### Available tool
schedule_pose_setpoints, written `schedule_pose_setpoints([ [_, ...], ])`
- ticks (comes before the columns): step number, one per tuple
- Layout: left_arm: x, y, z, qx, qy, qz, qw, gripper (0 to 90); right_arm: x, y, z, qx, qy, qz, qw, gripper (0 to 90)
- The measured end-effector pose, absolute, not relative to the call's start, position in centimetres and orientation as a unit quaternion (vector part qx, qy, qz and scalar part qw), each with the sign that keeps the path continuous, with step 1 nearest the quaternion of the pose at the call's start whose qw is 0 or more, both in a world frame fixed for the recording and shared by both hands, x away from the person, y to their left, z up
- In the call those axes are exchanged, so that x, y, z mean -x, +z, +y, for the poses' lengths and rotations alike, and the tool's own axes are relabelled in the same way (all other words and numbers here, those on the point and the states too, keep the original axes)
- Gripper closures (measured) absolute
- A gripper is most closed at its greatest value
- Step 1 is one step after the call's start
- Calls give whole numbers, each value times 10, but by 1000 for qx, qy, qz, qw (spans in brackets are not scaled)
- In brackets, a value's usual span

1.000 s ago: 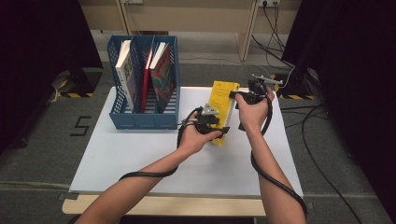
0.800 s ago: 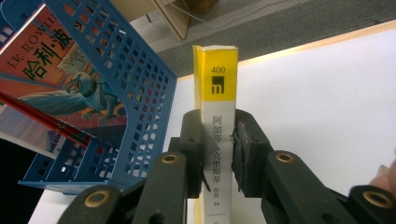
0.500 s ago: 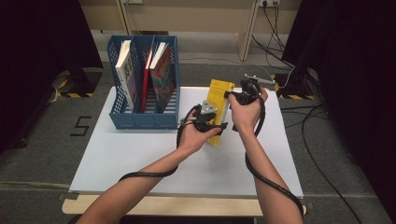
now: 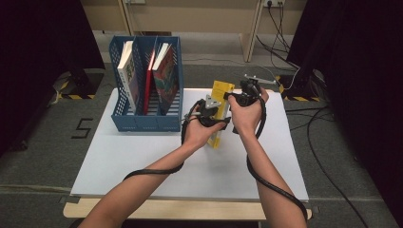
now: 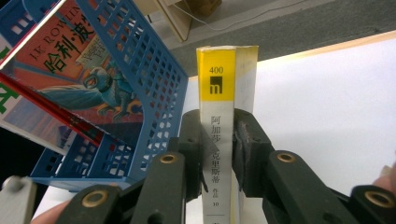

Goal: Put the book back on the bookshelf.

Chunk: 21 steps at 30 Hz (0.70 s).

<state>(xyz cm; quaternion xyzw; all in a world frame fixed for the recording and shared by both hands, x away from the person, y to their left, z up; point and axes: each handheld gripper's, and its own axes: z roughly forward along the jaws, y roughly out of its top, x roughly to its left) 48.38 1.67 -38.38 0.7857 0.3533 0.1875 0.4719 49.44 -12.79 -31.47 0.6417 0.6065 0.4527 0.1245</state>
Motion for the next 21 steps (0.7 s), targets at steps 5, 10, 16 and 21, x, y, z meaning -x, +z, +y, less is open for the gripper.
schedule_pose_setpoints([
  [5,-485,-384,16,-784,188,363,468,343,-494,-315,-126,-641,455,606,122,752],
  [10,-485,-381,14,-784,201,364,462,345,-492,-314,-124,-640,456,606,122,749],
  [16,-483,-381,15,-789,211,360,450,378,-492,-312,-120,-639,455,608,120,741],
  [21,-478,-384,17,-792,220,357,443,406,-491,-311,-115,-631,449,619,129,737],
])
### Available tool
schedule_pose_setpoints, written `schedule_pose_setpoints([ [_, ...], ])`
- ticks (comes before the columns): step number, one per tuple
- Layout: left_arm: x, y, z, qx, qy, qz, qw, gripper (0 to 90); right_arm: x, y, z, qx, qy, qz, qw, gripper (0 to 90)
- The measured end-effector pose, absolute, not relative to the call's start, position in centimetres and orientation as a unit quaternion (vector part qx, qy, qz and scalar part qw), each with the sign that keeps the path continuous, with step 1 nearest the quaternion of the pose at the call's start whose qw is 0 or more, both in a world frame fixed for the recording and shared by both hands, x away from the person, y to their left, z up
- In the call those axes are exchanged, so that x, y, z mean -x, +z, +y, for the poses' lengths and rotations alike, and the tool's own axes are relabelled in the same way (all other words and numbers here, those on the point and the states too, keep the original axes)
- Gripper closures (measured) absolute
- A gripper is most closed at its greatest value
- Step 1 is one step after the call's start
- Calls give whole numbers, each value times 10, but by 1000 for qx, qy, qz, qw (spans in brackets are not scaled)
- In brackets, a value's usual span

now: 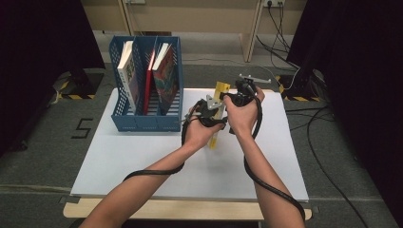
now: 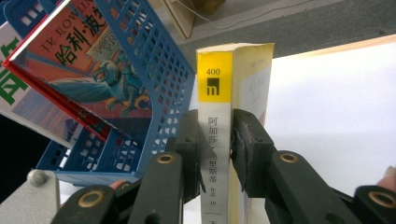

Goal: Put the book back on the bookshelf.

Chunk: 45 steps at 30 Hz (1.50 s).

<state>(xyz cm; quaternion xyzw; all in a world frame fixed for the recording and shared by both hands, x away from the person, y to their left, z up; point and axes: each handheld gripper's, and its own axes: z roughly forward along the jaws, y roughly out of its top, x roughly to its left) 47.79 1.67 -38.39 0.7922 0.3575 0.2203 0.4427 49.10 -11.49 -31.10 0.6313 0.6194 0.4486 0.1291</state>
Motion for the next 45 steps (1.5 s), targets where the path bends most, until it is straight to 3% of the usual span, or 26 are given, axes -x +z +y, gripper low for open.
schedule_pose_setpoints([
  [17,-465,-379,37,-783,208,393,434,570,-484,-306,-94,-610,449,640,128,696],
  [25,-463,-378,50,-780,216,399,431,716,-484,-304,-88,-600,458,645,117,702],
  [34,-465,-375,64,-771,216,397,449,753,-480,-290,-97,-583,484,642,118,694],
  [37,-463,-376,70,-769,216,397,451,753,-475,-286,-105,-582,499,629,130,754],
  [45,-455,-379,85,-767,219,390,461,753,-472,-300,-128,-600,482,624,137,788],
])
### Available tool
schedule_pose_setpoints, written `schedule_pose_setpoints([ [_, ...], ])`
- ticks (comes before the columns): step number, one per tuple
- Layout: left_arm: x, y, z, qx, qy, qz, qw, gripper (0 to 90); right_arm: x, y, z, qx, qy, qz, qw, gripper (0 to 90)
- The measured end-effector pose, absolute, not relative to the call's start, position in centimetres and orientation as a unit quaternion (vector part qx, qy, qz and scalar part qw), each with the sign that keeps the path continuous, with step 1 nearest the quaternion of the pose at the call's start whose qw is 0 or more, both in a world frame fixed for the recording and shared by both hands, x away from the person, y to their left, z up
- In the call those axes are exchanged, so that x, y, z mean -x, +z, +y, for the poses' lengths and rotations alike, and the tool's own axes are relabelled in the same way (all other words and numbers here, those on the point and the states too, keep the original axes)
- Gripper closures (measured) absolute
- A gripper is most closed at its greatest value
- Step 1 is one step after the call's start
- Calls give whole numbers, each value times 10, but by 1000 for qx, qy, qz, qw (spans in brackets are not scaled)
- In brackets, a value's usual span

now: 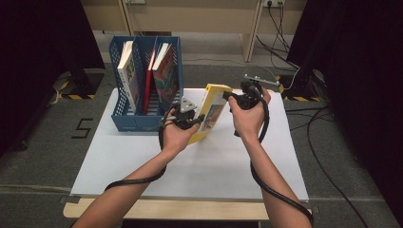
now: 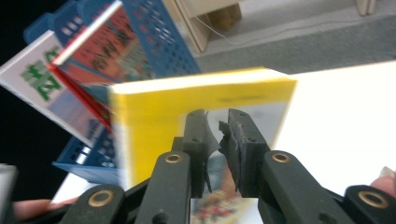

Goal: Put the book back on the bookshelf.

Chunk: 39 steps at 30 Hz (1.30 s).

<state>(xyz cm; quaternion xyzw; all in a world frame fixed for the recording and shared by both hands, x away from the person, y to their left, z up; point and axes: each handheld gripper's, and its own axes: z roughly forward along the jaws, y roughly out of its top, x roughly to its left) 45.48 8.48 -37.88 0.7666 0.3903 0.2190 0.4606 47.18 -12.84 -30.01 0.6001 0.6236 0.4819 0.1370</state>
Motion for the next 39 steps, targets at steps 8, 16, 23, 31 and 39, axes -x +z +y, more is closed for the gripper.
schedule_pose_setpoints([
  [8,-445,-385,103,-765,217,389,466,752,-473,-327,-149,-613,445,638,140,749],
  [16,-433,-395,123,-760,213,393,472,751,-482,-355,-154,-617,400,671,100,617],
  [23,-420,-407,137,-760,213,390,475,750,-483,-367,-152,-625,369,682,89,553],
  [31,-409,-421,148,-757,218,390,478,746,-481,-381,-156,-624,360,689,81,577],
  [39,-402,-431,153,-751,224,386,487,745,-475,-392,-158,-626,358,689,68,618],
])
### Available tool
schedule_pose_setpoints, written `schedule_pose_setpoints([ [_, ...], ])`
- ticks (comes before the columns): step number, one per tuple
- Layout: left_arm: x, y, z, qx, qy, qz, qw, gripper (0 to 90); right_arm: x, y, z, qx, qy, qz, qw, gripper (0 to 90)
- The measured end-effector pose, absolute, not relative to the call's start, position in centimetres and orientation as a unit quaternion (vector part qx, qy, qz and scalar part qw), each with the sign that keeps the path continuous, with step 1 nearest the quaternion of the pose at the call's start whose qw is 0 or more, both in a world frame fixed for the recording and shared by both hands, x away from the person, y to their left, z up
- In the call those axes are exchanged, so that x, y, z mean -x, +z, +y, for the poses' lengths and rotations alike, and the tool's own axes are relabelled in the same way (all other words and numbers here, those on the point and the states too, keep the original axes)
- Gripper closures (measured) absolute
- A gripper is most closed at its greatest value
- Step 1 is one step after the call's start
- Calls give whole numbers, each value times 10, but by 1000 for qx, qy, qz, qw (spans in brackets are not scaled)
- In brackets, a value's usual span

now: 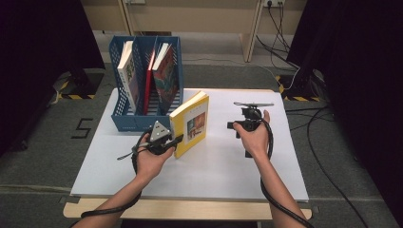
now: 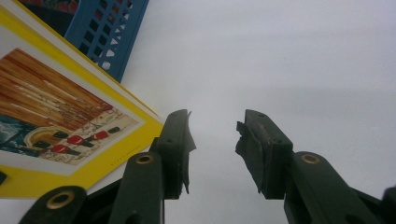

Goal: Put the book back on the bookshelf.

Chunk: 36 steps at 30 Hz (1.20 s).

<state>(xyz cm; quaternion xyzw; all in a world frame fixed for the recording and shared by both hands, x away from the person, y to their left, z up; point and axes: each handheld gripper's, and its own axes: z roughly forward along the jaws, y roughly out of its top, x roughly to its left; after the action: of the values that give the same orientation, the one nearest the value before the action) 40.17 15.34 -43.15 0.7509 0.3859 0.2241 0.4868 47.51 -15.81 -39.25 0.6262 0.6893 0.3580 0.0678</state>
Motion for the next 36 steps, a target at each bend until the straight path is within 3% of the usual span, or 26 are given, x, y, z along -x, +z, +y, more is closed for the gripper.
schedule_pose_setpoints([
  [19,-402,-440,162,-741,221,387,502,731,-458,-417,-172,-639,360,675,74,614],
  [36,-418,-415,146,-710,238,364,554,700,-448,-431,-196,-660,361,655,70,608],
])
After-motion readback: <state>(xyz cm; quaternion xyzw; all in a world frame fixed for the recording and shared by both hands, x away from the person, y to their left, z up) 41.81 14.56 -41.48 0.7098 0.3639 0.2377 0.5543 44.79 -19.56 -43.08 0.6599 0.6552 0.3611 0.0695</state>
